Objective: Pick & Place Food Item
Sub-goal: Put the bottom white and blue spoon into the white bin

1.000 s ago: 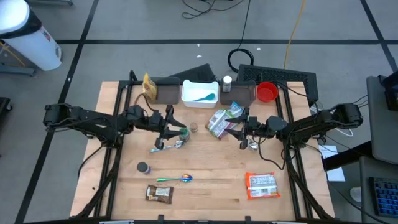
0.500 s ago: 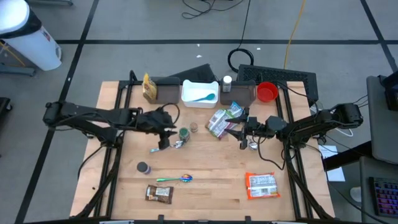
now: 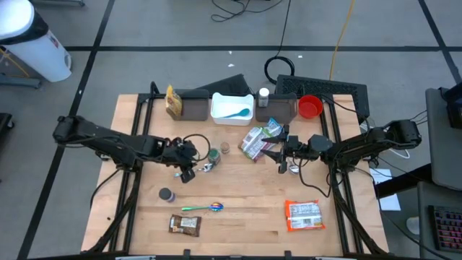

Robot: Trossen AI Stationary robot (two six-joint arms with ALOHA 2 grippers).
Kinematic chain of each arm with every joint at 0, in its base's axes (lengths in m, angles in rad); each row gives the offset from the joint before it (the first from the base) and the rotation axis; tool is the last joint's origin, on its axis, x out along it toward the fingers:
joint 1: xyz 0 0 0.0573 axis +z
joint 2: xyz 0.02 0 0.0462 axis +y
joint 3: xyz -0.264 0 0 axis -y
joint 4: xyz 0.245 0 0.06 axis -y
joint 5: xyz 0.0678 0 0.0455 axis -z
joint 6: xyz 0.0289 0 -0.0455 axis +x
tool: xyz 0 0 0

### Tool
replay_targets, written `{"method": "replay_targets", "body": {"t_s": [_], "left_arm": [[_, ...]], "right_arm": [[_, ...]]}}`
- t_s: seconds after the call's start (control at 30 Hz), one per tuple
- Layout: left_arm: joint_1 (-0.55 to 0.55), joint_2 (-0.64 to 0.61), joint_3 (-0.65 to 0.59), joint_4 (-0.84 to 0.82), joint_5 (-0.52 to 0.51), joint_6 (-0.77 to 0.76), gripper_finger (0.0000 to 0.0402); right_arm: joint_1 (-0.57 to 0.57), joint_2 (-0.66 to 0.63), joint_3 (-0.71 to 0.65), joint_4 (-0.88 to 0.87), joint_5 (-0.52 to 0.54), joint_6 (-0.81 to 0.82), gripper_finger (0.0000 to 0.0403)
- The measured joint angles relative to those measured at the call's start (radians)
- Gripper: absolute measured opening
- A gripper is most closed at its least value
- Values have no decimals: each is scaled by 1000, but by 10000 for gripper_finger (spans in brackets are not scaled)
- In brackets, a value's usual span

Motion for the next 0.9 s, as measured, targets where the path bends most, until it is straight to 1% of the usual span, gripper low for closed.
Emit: {"method": "replay_targets", "body": {"t_s": [0.3, 0.43, 0.5, 0.6, 0.7, 0.9], "left_arm": [[2, 23, -5, 16, -19, -2, 129], [2, 23, -5, 57, 16, 66, 129], [2, 23, -6, 113, 16, 111, 129], [2, 27, -5, 143, 9, 81, 129], [7, 61, -5, 145, 18, 60, 129], [6, 193, -6, 120, 102, 60, 129]], "right_arm": [[0, 0, 0, 0, 0, 0, 191], [0, 0, 0, -1, 0, 0, 188], [0, 0, 0, -3, 0, 0, 188], [0, 0, 0, -3, 0, 0, 190], [0, 0, 0, -3, 0, 0, 191], [0, 0, 0, -3, 0, 0, 188]]}}
